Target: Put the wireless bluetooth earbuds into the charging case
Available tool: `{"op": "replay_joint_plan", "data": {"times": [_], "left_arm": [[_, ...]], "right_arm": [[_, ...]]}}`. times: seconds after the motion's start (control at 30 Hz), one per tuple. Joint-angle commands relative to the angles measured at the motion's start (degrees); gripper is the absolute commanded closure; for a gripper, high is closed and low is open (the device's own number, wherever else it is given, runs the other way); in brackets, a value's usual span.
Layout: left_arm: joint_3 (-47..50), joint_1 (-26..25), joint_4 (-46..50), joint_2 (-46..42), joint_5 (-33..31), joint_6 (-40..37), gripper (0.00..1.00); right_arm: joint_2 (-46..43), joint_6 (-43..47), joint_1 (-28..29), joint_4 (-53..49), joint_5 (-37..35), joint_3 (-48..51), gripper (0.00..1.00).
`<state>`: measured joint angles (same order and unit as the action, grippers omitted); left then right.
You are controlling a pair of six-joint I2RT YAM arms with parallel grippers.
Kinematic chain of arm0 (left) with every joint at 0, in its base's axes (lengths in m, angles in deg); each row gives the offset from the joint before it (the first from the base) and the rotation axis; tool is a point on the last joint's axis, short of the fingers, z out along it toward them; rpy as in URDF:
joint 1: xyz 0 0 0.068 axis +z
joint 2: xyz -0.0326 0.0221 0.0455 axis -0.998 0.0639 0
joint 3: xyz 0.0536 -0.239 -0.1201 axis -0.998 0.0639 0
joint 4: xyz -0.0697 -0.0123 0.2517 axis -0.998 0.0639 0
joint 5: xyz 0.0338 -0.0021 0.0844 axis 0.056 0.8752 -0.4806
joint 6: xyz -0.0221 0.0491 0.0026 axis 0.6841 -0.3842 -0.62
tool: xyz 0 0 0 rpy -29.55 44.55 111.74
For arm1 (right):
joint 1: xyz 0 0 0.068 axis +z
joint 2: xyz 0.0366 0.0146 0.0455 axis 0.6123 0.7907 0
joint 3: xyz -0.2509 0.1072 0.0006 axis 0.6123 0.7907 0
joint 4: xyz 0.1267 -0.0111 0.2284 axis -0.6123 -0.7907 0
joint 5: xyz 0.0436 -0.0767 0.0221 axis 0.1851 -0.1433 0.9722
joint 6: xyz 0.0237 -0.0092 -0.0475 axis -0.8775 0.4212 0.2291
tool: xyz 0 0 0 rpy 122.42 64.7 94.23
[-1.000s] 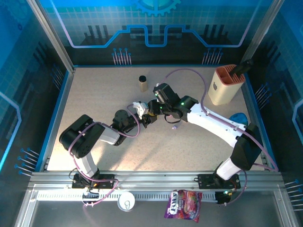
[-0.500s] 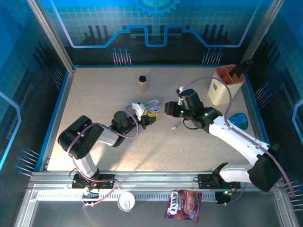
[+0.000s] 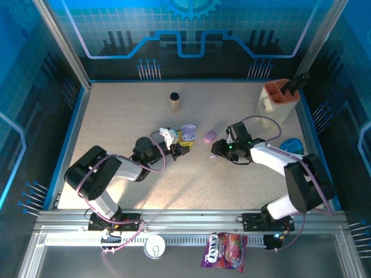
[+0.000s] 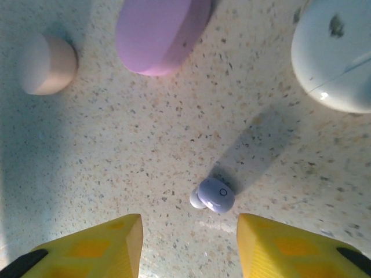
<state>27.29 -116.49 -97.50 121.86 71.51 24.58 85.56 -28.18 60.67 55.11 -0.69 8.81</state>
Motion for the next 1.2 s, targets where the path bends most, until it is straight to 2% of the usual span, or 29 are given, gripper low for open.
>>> {"op": "replay_joint_plan", "data": {"times": [0.0,0.73,0.97,1.17], "left_arm": [[0.51,0.18,-1.59,-1.46,1.79,-0.43,0.71],[1.65,0.20,-1.64,-1.55,1.79,-1.48,0.70],[1.45,0.21,-1.60,-0.94,1.82,-1.85,0.70],[1.04,0.20,-1.59,-0.42,2.02,-1.95,0.70]], "right_arm": [[2.93,-3.94,0.01,5.43,4.87,0.93,0.55],[10.95,-4.28,-0.68,7.80,6.14,-3.71,0.61],[12.60,-3.71,-0.68,6.75,6.29,-5.76,0.69],[14.15,-2.68,-0.68,6.09,6.46,-7.50,0.68]]}}
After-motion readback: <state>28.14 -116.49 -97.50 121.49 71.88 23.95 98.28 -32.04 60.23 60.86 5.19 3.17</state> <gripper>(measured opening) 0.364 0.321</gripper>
